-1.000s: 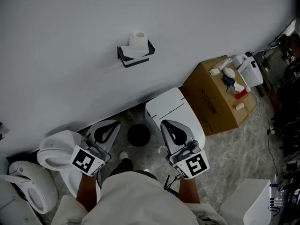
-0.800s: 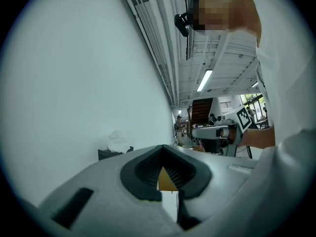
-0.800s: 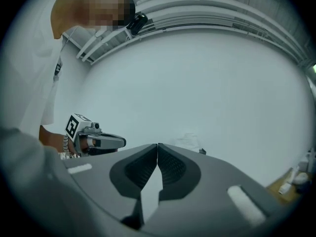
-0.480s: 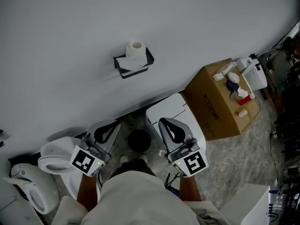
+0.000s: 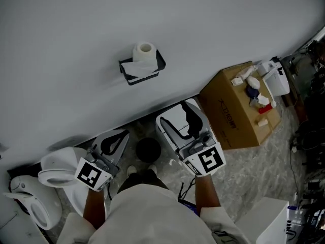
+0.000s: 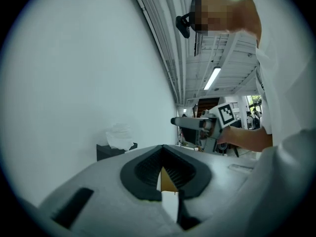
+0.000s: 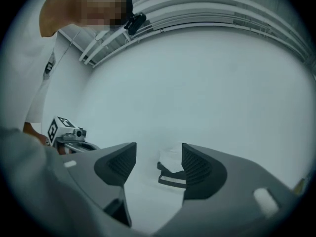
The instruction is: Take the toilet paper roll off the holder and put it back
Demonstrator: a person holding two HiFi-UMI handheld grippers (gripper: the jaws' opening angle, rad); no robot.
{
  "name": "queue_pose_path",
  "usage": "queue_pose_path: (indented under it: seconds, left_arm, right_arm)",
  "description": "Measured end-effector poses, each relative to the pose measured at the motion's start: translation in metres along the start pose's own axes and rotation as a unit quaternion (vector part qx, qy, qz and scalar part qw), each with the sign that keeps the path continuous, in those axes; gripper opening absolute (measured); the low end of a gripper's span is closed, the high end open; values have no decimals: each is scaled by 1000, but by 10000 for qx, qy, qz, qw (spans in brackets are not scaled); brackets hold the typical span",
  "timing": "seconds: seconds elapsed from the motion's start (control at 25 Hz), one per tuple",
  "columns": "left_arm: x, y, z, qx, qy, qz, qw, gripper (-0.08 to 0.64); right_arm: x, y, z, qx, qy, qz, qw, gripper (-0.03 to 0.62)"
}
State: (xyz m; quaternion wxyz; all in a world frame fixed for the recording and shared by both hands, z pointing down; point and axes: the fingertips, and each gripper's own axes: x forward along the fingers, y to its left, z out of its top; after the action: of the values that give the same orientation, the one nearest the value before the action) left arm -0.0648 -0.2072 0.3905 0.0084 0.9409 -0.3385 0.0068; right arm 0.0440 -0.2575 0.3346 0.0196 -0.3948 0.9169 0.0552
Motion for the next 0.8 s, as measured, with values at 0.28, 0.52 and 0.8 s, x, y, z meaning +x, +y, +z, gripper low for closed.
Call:
queue_pose_path:
  seconds: [0.28, 0.52, 0.8]
  left_arm:
    - [-1, 26, -15, -151, 98, 159, 9997, 2]
    - [-6, 39, -20, -268, 116, 291, 9991, 2]
    - [-10, 49, -27, -282, 172, 351, 9988, 2]
  right_arm:
    - [104, -48, -15, -266, 305, 101, 9991, 330]
    - [167, -76, -44, -358, 735, -8, 9966, 344]
    - [211, -89, -77, -392, 1205, -52, 9919, 354]
